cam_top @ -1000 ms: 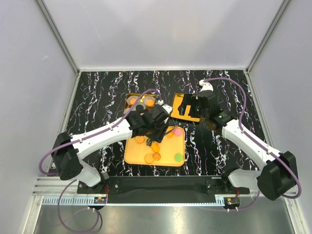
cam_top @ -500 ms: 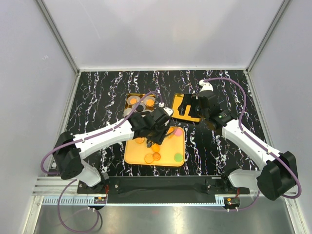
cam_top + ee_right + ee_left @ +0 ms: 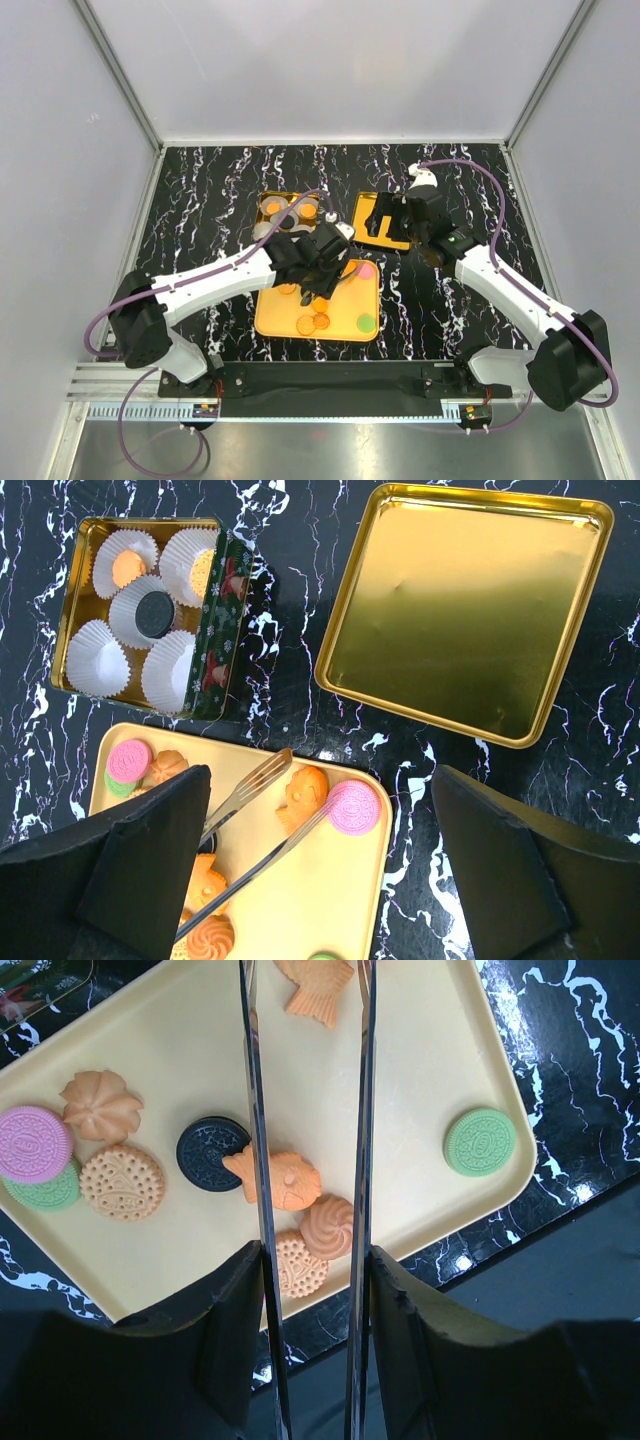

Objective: Pack the cookies

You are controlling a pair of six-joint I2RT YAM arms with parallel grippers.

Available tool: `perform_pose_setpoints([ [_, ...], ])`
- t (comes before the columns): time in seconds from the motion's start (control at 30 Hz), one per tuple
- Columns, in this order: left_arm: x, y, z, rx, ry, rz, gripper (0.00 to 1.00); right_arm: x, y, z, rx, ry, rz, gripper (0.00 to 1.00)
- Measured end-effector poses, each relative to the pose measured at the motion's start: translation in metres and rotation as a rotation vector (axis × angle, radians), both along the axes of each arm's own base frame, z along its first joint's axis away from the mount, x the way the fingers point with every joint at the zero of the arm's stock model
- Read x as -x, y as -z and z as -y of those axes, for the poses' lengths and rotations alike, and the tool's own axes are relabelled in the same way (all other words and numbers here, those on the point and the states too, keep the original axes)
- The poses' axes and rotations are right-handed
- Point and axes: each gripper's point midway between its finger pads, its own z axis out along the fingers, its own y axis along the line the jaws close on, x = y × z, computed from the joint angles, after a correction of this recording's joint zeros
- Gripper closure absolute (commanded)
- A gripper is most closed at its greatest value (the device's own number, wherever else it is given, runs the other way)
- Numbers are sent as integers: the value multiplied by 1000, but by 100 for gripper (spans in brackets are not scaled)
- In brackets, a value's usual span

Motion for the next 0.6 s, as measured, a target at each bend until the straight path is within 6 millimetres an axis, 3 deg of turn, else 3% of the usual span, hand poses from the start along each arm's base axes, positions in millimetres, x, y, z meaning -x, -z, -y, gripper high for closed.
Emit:
perform_pose_setpoints([
  [0.27,3,4,-5,-13,-6,-7,53,0,0,0,0,0,0,0],
  [0.6,4,-10,-8,15,-10,13,54,0,0,0,0,0,0,0],
])
